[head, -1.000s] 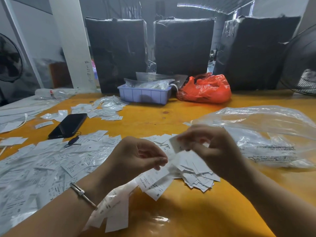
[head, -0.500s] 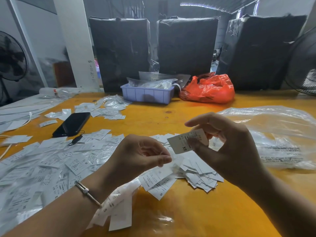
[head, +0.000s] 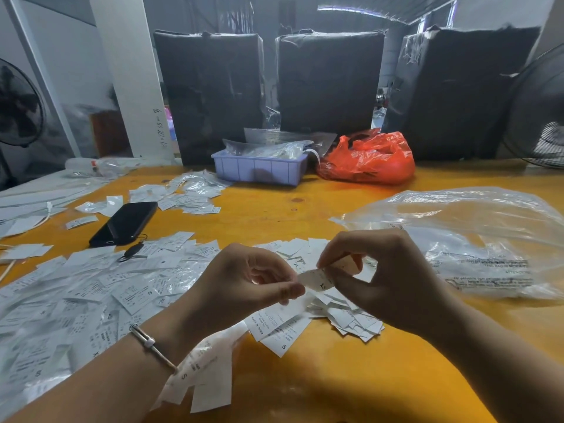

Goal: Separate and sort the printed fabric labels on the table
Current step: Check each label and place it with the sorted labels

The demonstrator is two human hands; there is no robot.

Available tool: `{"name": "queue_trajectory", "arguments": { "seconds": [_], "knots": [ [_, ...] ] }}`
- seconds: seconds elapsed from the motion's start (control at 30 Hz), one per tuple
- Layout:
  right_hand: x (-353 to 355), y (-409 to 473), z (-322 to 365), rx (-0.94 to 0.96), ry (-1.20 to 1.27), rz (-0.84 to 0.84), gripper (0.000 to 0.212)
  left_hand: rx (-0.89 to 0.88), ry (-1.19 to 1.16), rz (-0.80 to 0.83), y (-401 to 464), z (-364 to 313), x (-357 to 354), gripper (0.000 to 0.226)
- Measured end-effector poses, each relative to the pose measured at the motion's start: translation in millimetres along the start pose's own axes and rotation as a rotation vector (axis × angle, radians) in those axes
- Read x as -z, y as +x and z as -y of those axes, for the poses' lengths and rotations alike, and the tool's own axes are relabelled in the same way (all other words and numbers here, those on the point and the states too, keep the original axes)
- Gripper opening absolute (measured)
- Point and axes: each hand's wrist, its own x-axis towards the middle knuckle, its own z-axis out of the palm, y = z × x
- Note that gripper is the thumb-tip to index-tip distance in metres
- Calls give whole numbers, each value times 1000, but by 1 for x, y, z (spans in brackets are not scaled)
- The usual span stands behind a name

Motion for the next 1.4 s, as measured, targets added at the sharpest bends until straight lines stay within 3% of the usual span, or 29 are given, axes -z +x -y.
{"name": "queue_trajectory", "arguments": {
  "seconds": [0.1, 0.5, 0.6, 0.73, 1.03, 1.27, 1.4],
  "knots": [
    [4, 1, -3, -72, 41, -60, 13, 4, -21, -11, 1, 0, 0, 22],
    [-8, -3, -7, -170, 172, 132, 23, 38, -51, 26, 1, 0, -2, 26],
    [-6, -1, -8, -228, 239, 12, 31, 52, -67, -19, 1, 1, -2, 26],
    [1, 3, -11, -242, 297, -150, 23, 85, -137, -66, 2, 1, 0, 23],
    [-17, -4, -7, -204, 224, -163, 20, 106, -199, -79, 3, -1, -3, 16],
    [-23, -4, -5, -231, 276, -62, 4, 92, -167, -70, 3, 0, -4, 24],
    [-23, -3, -5, -248, 380, -46, 25, 96, -188, -70, 3, 3, -3, 22]
  ]
}}
